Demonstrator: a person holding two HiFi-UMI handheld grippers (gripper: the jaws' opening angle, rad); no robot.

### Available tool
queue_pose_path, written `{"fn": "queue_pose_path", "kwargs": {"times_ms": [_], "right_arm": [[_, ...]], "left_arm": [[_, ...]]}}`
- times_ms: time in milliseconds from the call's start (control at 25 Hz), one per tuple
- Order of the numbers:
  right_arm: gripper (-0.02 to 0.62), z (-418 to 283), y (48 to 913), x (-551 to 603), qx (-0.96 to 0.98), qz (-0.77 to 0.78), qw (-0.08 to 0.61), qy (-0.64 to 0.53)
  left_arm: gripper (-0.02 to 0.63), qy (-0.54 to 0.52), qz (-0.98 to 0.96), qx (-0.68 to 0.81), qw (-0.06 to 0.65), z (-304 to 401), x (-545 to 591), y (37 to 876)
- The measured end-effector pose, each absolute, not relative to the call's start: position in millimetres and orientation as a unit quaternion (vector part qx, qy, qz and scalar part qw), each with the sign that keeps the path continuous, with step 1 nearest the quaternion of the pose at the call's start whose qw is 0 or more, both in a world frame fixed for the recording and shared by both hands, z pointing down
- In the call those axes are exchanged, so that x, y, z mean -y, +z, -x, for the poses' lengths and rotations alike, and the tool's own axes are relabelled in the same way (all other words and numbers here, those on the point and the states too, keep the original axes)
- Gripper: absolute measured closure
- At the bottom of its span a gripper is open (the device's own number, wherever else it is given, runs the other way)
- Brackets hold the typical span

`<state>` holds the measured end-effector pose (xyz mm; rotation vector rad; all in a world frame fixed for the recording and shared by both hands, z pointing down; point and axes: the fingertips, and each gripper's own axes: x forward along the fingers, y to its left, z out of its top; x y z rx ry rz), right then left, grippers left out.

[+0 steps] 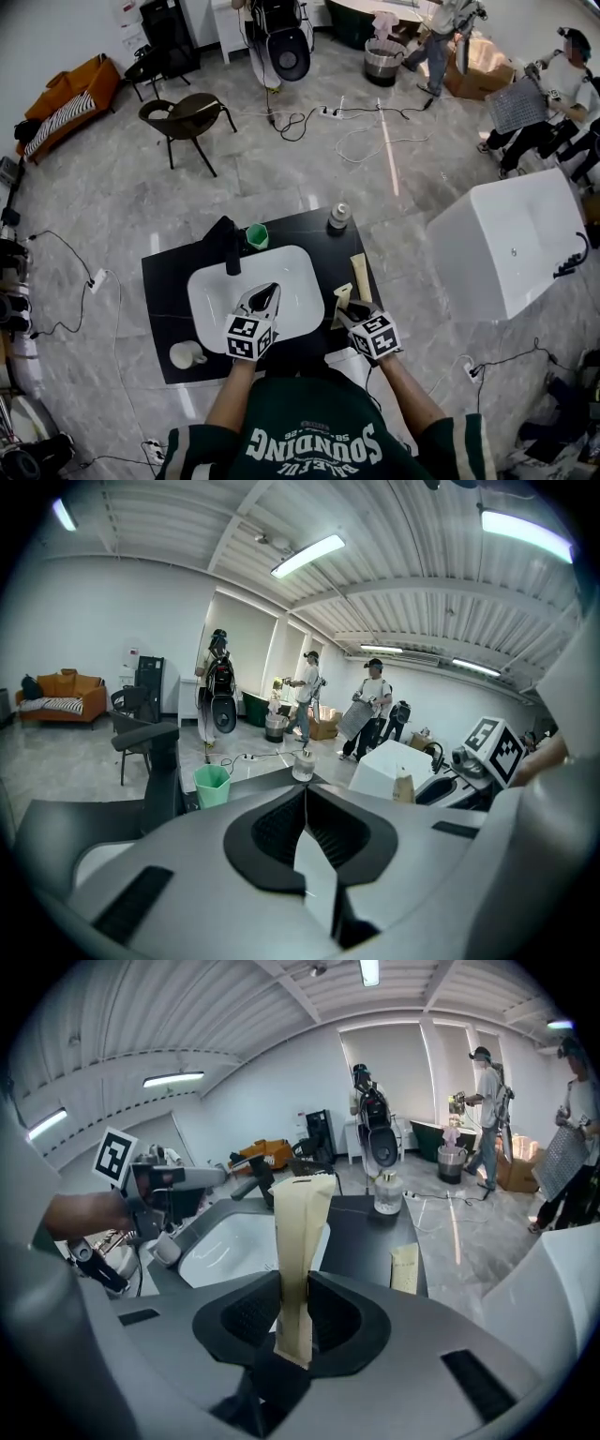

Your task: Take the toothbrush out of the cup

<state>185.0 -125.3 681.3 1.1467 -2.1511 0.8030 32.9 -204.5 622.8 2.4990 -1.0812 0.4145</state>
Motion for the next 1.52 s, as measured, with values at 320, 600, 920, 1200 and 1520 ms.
{"fn": "queue_pose_path", "kwargs": {"times_ms": [320, 600, 920, 1200, 1520], "right_arm": [[0.491, -182.4, 711.3, 134.0, 0.785, -0.421, 0.323, 0.319], [0.491, -182.2, 736.0, 154.1, 0.769, -0.434, 0.315, 0.349], [0.491, -171.8, 758.5, 176.1, 0.751, -0.436, 0.321, 0.378], [0.491, -172.8, 778.1, 182.1, 0.725, -0.447, 0.335, 0.402], [0.489, -175.0, 795.8, 183.9, 0.707, -0.452, 0.351, 0.416]], "left_arm": [[0.594, 0.149, -0.889, 0.385, 0.196, -22.6, 209.7, 623.3], [0.594, 0.149, -0.880, 0.402, 0.204, -1.4, 214.5, 628.8], [0.594, 0.148, -0.874, 0.414, 0.209, 22.0, 213.0, 629.6], [0.594, 0.149, -0.862, 0.433, 0.215, 47.2, 209.4, 629.3], [0.594, 0.146, -0.856, 0.447, 0.217, 64.7, 210.9, 629.3]]}}
